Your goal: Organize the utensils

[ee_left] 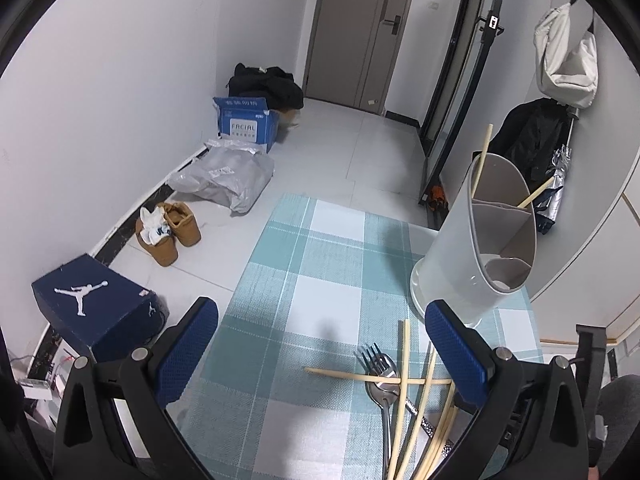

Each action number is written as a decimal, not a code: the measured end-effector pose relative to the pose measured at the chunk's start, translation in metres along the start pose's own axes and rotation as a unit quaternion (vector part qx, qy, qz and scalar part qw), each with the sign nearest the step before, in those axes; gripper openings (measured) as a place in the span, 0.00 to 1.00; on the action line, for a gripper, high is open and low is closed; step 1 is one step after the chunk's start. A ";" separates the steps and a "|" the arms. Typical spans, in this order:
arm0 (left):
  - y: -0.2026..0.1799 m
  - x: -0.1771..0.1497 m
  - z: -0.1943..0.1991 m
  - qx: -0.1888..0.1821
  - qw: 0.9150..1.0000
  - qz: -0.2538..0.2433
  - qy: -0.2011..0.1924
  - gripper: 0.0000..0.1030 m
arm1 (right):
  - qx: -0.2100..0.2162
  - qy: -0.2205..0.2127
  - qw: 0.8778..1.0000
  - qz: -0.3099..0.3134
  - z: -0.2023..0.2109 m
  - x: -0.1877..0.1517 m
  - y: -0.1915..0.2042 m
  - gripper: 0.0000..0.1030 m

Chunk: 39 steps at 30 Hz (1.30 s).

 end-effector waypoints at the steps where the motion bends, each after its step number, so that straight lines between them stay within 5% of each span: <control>1: 0.001 0.000 -0.001 -0.001 1.000 0.002 0.002 0.99 | -0.001 -0.005 1.000 -0.003 0.000 0.002 0.000 0.36; 11: 0.001 0.000 -0.004 -0.003 1.000 0.011 0.010 0.99 | -0.035 -0.012 0.999 -0.016 0.001 0.007 -0.009 0.11; 26: -0.001 -0.005 -0.014 0.010 1.000 -0.004 0.024 0.99 | -0.023 -0.038 0.998 -0.035 0.006 0.020 -0.014 0.03; 39: -0.034 -0.026 -0.058 -0.054 0.986 -0.027 0.152 0.99 | 0.073 -0.116 0.985 -0.104 0.054 0.046 -0.039 0.03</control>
Point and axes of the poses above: each gripper's, at about its wrist camera, not at the fingertips, and z roughly against the way its jaws point, y to its left, x to its top, the point moved 8 cm from there along -z, roughly the way its jaws point, and after that the axes turned 1 degree about -z, right-handed, at the moved point
